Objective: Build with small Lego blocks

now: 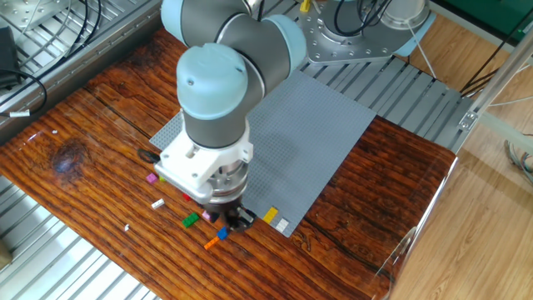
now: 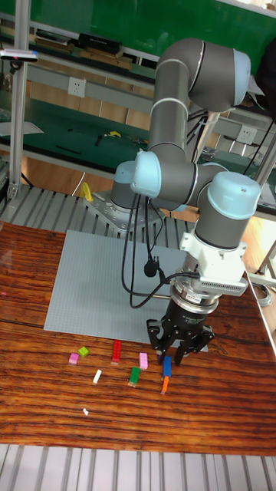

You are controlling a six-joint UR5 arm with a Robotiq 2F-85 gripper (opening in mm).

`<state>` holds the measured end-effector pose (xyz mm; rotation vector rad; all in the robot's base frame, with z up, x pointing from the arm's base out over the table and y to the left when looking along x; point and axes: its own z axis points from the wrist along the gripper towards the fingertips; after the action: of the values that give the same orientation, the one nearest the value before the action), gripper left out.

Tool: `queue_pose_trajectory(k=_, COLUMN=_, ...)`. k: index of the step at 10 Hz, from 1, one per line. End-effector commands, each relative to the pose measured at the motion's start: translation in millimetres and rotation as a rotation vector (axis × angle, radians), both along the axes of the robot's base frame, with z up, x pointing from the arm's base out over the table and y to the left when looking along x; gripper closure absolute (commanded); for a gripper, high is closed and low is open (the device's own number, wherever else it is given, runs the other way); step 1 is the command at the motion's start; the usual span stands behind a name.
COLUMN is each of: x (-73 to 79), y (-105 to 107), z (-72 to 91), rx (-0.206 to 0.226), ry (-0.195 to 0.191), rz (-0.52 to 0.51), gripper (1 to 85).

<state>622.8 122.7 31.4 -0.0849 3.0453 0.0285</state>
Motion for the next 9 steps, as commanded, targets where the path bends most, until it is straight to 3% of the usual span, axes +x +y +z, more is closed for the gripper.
queue_pose_trajectory(k=1, x=-8.2, y=4.1, z=-7.8, rx=0.006, ry=0.018, rz=-0.035, gripper=48.7)
queue_pose_trajectory(k=9, x=-8.2, y=3.0, z=-21.9, rx=0.003, ry=0.007, rz=-0.053, gripper=49.0)
